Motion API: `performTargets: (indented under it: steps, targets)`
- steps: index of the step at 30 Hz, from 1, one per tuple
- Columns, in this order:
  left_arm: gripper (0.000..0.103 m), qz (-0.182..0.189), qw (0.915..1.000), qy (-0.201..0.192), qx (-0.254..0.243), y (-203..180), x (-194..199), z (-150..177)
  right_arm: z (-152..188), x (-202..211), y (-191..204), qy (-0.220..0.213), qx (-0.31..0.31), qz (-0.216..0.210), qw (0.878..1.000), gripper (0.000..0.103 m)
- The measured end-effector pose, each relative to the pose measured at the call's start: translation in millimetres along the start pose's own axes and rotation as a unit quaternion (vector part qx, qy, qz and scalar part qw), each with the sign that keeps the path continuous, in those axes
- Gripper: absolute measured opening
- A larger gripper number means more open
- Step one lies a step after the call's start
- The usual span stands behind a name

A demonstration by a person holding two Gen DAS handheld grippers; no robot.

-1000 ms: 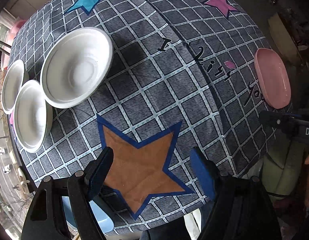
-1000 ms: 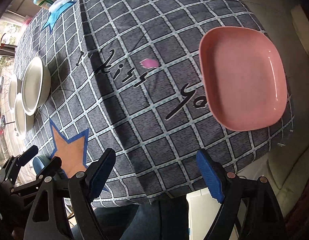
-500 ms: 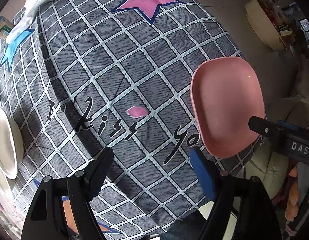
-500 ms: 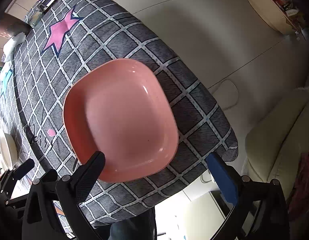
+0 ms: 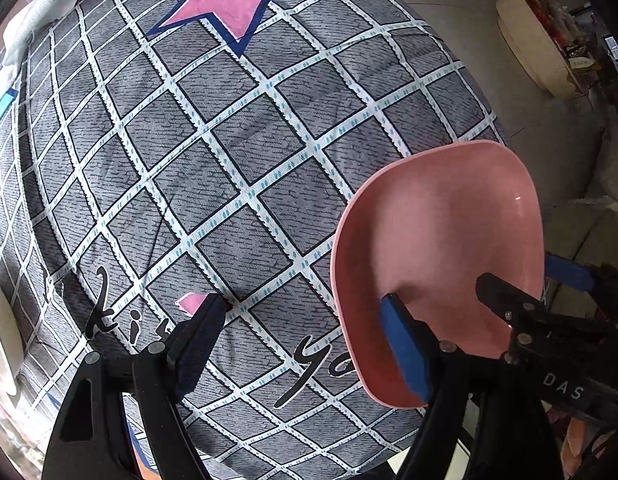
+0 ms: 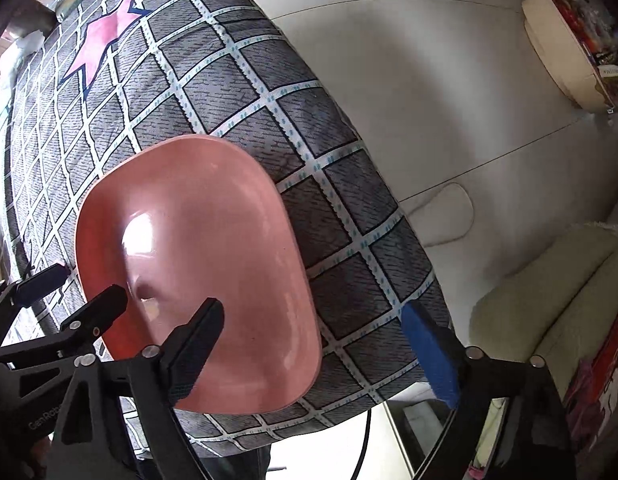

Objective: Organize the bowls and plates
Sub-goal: 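Reach the right gripper to the pink plate and grasp its rim, then carry the pink plate with the right gripper over the blue plate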

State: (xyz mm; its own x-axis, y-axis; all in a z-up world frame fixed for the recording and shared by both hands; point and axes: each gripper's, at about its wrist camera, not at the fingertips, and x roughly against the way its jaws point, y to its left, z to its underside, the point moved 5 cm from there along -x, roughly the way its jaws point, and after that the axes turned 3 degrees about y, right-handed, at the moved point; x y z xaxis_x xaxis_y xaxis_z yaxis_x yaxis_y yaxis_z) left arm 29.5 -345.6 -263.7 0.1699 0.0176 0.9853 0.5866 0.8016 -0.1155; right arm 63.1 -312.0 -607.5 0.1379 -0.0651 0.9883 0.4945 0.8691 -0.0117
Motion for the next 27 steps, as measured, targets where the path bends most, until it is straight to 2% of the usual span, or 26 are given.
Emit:
performTargets:
  steps: [2,4,6,7,8,9,11,15,20,27]
  targets:
    - [0.077,-0.011,0.9999,-0.003,-0.011,-9.4,0.5,-3.9,-0.1,-9.2,13.5,0.003,0.020,0.001,1.000,0.069]
    - [0.077,-0.016,0.9997,-0.006,-0.019,-19.4,-4.9,-2.6,1.3,-7.3,24.3,-0.005,0.040,0.006,0.999,0.056]
    - [0.067,-0.014,0.9994,-0.012,-0.031,-29.9,-6.8,5.1,1.1,-6.6,35.7,-0.004,0.049,-0.002,0.999,0.038]
    - [0.063,-0.011,0.9991,-0.014,-0.038,-33.7,-5.9,8.3,1.0,-7.3,40.8,-0.001,0.053,-0.006,0.999,0.034]
    - [0.054,-0.008,0.9988,-0.015,-0.045,-36.9,-4.8,11.4,0.7,-7.8,47.9,0.002,0.056,-0.014,0.998,0.027]
    - [0.054,-0.016,0.9987,-0.014,-0.047,-37.2,-4.6,14.1,0.6,-8.1,55.0,0.003,0.059,-0.021,0.998,0.023]
    - [0.052,-0.016,0.9988,-0.018,-0.043,-25.5,-0.6,19.8,2.7,-11.5,71.6,0.007,0.067,-0.007,0.998,0.023]
    - [0.052,-0.017,0.9997,-0.015,-0.010,8.2,1.2,38.8,13.2,-19.3,108.4,0.022,0.095,-0.017,0.995,0.023]
    - [0.053,-0.044,0.9981,-0.017,0.040,64.0,0.4,80.7,34.6,-33.2,186.8,0.037,0.181,-0.010,0.983,0.023]
    - [0.053,-0.050,0.9876,-0.005,0.149,142.6,-0.8,148.2,65.1,-49.3,291.4,0.053,0.246,-0.035,0.967,0.024]
